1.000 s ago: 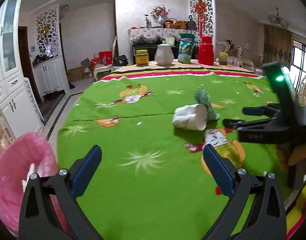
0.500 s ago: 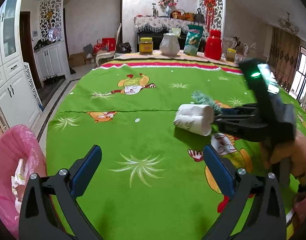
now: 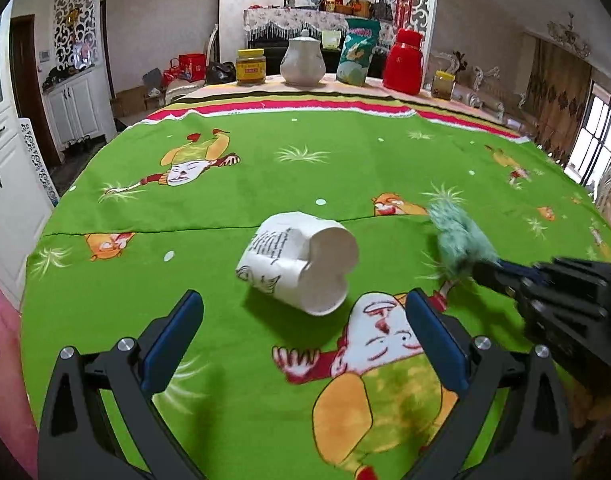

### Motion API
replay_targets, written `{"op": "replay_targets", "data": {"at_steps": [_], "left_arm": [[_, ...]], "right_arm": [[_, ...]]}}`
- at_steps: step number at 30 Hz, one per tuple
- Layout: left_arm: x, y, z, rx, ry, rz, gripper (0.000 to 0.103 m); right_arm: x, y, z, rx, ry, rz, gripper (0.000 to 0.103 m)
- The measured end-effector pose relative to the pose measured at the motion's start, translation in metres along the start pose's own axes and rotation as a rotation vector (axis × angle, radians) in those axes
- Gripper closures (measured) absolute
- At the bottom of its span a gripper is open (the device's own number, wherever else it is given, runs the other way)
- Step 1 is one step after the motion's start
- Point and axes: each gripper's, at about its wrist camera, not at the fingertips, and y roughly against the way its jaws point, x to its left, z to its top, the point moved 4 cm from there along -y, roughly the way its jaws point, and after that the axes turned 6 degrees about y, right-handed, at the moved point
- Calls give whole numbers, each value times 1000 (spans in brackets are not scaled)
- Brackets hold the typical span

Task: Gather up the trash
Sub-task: 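Grasp the green-white cloth with the right tool while the left tool grasps the white paper cup, then carry the paper cup and cloth toward the pink bin with both tools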

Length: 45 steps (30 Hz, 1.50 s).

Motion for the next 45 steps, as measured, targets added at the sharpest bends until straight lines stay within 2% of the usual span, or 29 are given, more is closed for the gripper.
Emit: {"op": "replay_targets", "data": {"at_steps": [3, 6, 7, 15, 17, 18, 19, 22, 25, 28, 30, 31, 32, 39, 45], "left_arm": [[-3, -4, -1, 11, -3, 19, 5], [2, -3, 0, 5, 8, 32, 5], [3, -3, 0, 5, 9, 35, 5], [22, 9, -1, 4, 31, 69, 5], [20, 8, -1, 7, 35, 63, 5], [17, 7, 0, 12, 38, 54, 5], [15, 4, 1, 15, 40, 51, 5], [9, -12, 2, 38, 47, 55, 5], [7, -26, 5, 80, 75, 51, 6], [6, -31, 12, 62, 107, 52, 7], [1, -37, 16, 69, 96, 54, 17], [-1, -41, 16, 81, 91, 49, 30], [-2, -42, 15, 90, 87, 48, 30], [-4, -8, 2, 2, 64, 44, 31], [5, 15, -12, -27, 85, 44, 30]], "right_arm": [[-7, 4, -5, -4, 14, -33, 83], [-12, 11, -4, -26, -20, -2, 39], [-13, 13, -4, -32, -33, 1, 38], [-13, -7, 5, -21, -48, -9, 42], [-14, -17, 4, 9, -71, 12, 48], [-15, -21, 5, 19, -83, 23, 55], [-17, -21, 5, 13, -99, 39, 64], [-22, -16, 4, -18, -121, 50, 77], [-24, -9, 4, -46, -124, 24, 78], [-24, -8, 4, -50, -128, 13, 78], [-27, -8, 4, -52, -141, 16, 78], [-29, -8, 4, -52, -150, 21, 78], [-30, -8, 4, -52, -156, 24, 78], [-24, -4, 5, -67, -129, 2, 78], [-17, 0, 6, -79, -84, -7, 78]]}}
